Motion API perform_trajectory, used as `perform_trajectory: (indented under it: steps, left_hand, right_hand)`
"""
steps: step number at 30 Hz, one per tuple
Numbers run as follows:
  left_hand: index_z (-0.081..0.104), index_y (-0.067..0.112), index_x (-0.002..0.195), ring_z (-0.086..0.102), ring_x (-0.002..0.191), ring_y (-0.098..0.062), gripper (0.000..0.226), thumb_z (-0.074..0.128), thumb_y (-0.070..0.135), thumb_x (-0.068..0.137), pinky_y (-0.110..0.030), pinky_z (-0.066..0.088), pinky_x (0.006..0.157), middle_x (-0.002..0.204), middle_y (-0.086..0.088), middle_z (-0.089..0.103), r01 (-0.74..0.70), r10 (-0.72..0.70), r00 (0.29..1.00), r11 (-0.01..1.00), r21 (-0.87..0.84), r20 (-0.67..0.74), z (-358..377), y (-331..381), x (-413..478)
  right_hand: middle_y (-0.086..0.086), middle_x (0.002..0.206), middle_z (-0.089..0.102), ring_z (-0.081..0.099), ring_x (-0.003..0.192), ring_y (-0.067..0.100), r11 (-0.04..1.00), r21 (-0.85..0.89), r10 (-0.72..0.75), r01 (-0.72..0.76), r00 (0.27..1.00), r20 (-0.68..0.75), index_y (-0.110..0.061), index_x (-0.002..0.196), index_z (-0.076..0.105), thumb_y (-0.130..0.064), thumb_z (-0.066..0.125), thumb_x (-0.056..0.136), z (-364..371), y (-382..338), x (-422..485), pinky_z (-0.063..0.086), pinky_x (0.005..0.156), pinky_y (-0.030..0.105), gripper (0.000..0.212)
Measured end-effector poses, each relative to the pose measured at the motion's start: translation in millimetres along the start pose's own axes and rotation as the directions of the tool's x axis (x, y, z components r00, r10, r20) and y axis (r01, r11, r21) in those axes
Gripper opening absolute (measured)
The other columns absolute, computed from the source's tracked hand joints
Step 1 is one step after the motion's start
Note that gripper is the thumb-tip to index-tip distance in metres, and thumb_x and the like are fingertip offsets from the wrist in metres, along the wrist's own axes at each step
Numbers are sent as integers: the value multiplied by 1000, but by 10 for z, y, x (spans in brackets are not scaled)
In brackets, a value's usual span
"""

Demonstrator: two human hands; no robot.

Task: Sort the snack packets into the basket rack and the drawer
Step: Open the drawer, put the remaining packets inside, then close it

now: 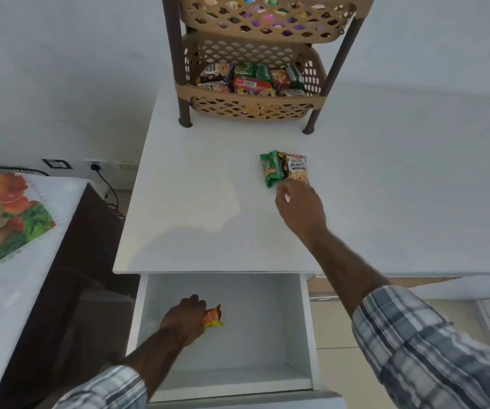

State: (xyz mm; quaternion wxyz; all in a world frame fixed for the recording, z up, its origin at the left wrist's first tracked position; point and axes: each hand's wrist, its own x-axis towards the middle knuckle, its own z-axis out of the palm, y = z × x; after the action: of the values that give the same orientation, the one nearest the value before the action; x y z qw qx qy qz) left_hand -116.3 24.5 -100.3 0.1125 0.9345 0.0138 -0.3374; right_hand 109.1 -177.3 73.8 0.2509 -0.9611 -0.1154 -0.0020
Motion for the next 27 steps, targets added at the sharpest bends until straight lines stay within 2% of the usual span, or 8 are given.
perform_trajectory:
  steps: [3,7,10,11,15,20,24,27]
  left_hand:
    - [53,15,129,52,118,-28,40,57,24,90,-39,50,87,131,-7,49,-6,5,1000,992,127,6,141,18,216]
    - [55,14,130,53,117,-31,40,57,17,90,-40,46,88,130,-10,51,-26,37,999,962,270,-34,172,42,320]
    - [73,16,89,64,76,-30,46,91,20,47,-36,53,60,89,-11,65,-80,95,995,950,301,-36,184,-19,326]
    - [73,16,80,63,67,-29,47,92,17,37,-34,53,53,80,-10,64,-84,114,991,944,318,-77,180,-39,314]
    - [54,14,131,54,117,-31,42,56,7,89,-39,47,90,127,-12,54,-22,39,998,950,310,-51,226,-104,299]
    - [48,15,133,51,120,-27,39,50,13,94,-37,48,92,131,-9,48,21,-20,1000,989,144,-12,229,-145,258]
    - [53,15,123,56,110,-25,28,50,21,96,-37,50,89,123,-9,54,98,-96,995,990,-100,18,175,-186,214]
    - [58,18,128,57,115,-23,33,54,26,95,-30,46,92,127,-4,56,132,-143,990,931,-341,-7,88,-195,146]
  right_hand:
    - [8,98,69,62,89,31,976,-205,-82,72,996,-41,-13,96,62,-19,49,91,-26,-49,341,51,76,42,15]
    - [11,107,67,60,100,33,905,-391,-175,170,984,21,-10,107,62,-9,48,92,68,-150,620,47,79,41,21]
    - [14,113,64,58,107,34,861,-465,-177,204,979,103,-8,116,59,-6,49,91,231,-151,770,50,82,41,27]
    - [14,115,63,57,109,34,845,-495,-162,201,979,122,-9,119,57,-8,52,91,291,-147,810,51,83,42,29]
    - [17,125,56,53,114,34,817,-561,-92,137,990,109,-13,130,54,-19,62,91,449,-131,888,51,82,43,40]
    - [21,127,52,53,112,36,813,-562,-131,152,988,79,-12,130,53,-17,64,91,497,-95,850,53,80,45,42]
    - [22,126,50,54,113,38,825,-530,-189,195,980,67,-7,127,52,-14,60,94,531,-172,784,54,83,45,35]
    - [25,130,47,55,114,38,886,-445,-127,128,991,31,-7,128,47,-9,64,90,583,-224,738,54,83,44,42]
